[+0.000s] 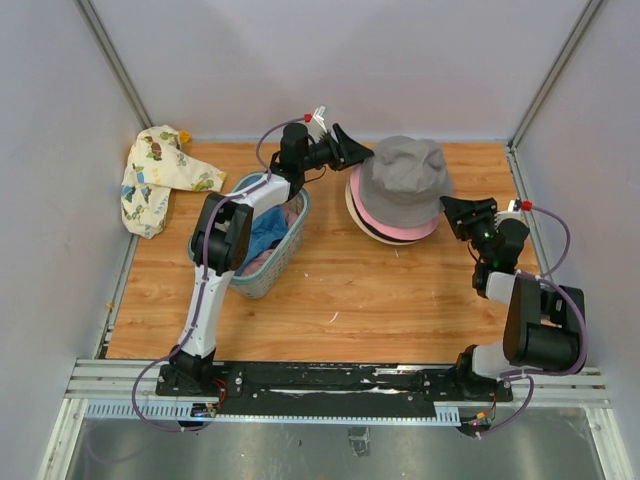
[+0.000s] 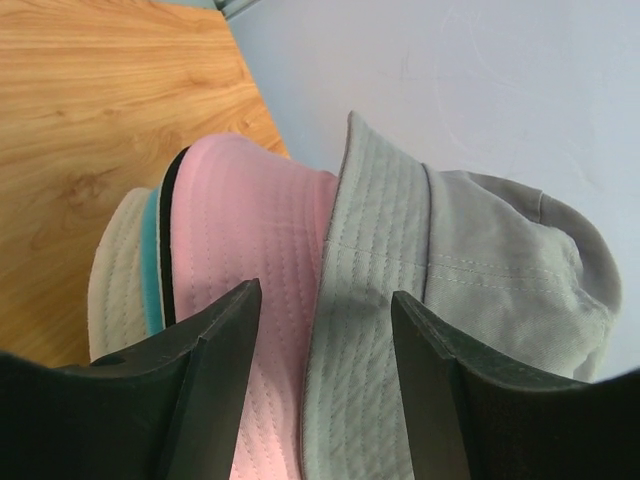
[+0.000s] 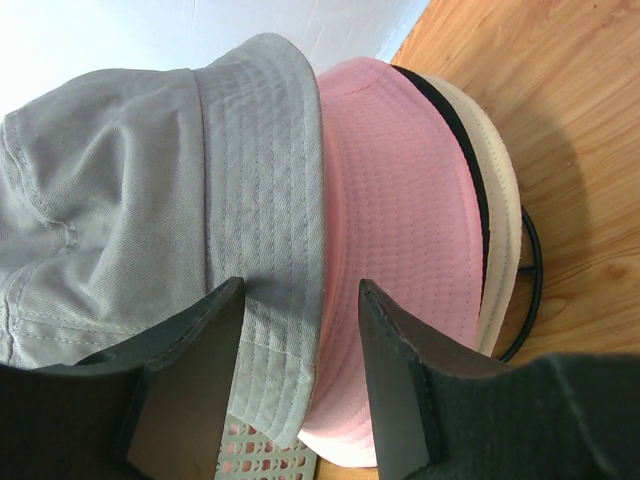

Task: Stack the hats
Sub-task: Stack the hat on the hat.

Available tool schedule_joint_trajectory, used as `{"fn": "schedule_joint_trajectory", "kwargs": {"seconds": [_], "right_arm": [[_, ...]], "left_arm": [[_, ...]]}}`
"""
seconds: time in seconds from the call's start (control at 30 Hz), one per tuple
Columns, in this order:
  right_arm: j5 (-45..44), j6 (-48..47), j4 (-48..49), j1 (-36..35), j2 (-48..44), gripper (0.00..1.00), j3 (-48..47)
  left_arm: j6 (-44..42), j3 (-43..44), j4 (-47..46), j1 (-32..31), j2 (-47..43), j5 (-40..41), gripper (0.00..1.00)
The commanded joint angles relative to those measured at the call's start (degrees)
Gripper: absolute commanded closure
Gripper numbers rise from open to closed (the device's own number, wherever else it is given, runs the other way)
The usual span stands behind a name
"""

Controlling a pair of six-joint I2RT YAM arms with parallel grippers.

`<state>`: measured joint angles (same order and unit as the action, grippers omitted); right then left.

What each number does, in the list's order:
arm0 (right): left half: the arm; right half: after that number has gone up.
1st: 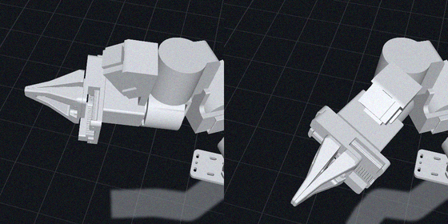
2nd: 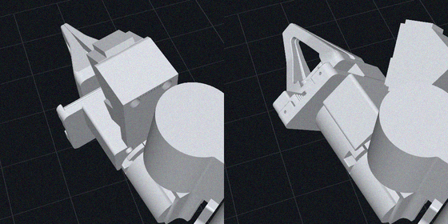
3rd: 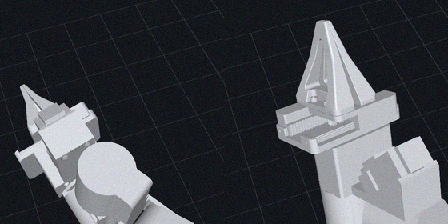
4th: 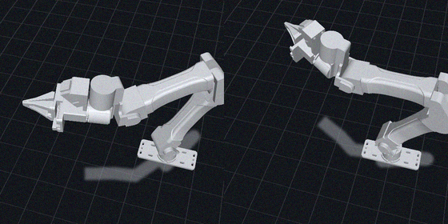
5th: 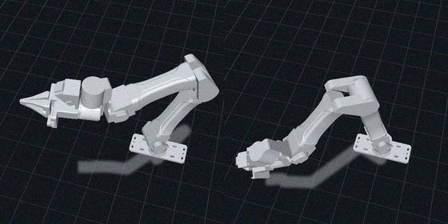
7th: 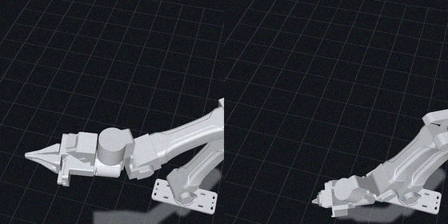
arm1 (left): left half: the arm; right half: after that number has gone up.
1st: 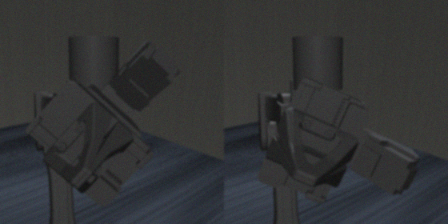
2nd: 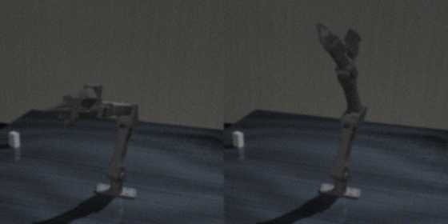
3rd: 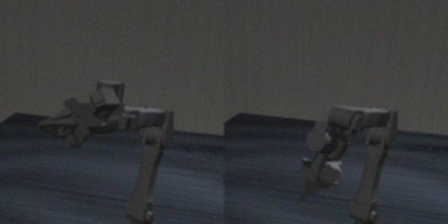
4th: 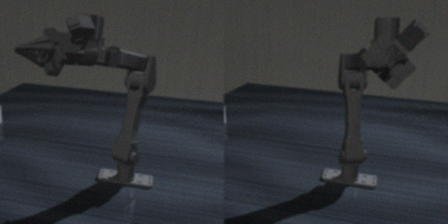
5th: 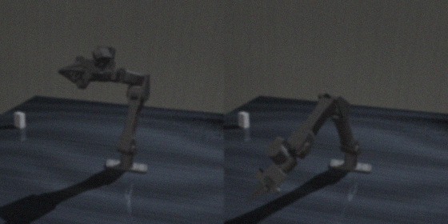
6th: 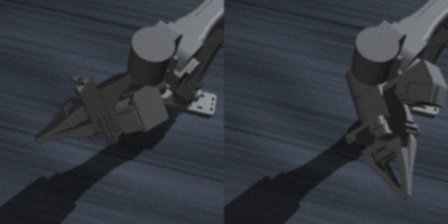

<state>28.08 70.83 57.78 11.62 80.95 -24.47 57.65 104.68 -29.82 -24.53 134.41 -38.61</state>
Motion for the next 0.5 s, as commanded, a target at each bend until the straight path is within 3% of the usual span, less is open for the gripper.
{"fn": "schedule_joint_trajectory", "kwargs": {"seconds": [0.0,0.2,0.47], "right_arm": [[0.0,1.5,6.1,-1.3,1.5,0.50,-1.2],[0.0,4.0,10.9,-1.3,3.9,0.51,-1.5],[1.1,8.3,18.8,-1.3,9.5,0.53,-1.9]], "left_arm": [[2.5,1.8,-4.3,-0.2,1.6,-2.9,0.42],[5.8,0.6,-8.8,-0.2,2.3,-3.5,0.57],[9.7,0.3,-13.9,-0.4,3.7,-4.5,0.60]]}}
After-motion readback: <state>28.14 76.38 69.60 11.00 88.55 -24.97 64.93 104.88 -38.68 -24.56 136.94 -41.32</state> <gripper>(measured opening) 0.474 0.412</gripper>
